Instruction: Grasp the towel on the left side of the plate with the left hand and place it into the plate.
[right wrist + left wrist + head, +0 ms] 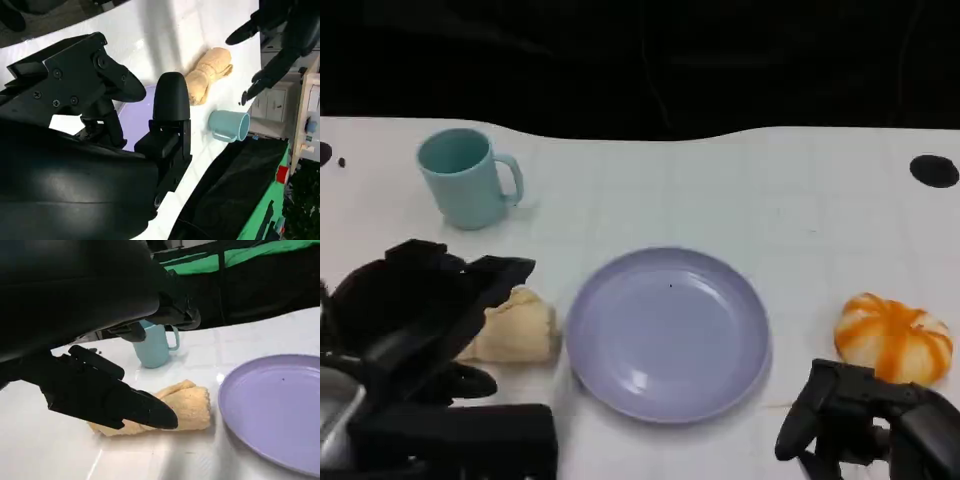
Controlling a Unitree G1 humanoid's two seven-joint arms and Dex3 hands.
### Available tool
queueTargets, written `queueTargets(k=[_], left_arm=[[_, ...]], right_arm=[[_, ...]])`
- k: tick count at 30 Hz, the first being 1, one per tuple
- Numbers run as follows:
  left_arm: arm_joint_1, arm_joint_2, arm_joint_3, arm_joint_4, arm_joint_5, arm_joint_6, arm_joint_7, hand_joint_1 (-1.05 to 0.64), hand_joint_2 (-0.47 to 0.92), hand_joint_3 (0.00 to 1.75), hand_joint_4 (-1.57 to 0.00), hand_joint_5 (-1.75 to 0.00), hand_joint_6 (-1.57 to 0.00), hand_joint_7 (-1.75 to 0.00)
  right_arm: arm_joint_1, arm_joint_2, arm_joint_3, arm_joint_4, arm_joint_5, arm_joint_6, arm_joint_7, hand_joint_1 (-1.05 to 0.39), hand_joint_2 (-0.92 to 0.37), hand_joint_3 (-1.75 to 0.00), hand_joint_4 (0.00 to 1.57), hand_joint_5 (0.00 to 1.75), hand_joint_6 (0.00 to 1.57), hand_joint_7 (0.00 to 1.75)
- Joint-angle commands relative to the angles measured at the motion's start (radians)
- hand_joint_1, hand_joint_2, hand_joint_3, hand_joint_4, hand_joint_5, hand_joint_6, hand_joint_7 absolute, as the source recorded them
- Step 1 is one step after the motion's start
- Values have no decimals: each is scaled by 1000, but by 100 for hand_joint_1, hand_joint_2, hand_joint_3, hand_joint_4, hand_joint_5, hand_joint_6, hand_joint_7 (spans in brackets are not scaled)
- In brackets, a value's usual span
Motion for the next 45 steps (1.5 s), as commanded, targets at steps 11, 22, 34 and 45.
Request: queueTargets(k=[11,22,34,45], left_arm=[[-192,-128,-114,402,225,-70,-8,-62,91,0,-30,-23,-32,-1],[-335,-235,-181,898,204,-147,210,-55,92,2,-42,-13,-33,-1],[-335,-222,-161,1060,94,-368,596,-30,92,19,-83,-170,-71,-137],[-279,-143,-52,849,32,-386,591,-26,91,15,-87,-175,-72,-125]], right_arm=[[7,-5,-3,-12,4,-6,-2,-9,-59,-105,73,174,67,138],[23,-7,-5,-25,10,0,-1,-9,-58,-106,73,173,67,137],[28,-2,-1,-38,20,22,-3,-9,-59,-107,73,175,67,138],[17,-3,-6,-28,19,18,0,-10,-58,-106,73,173,67,139]])
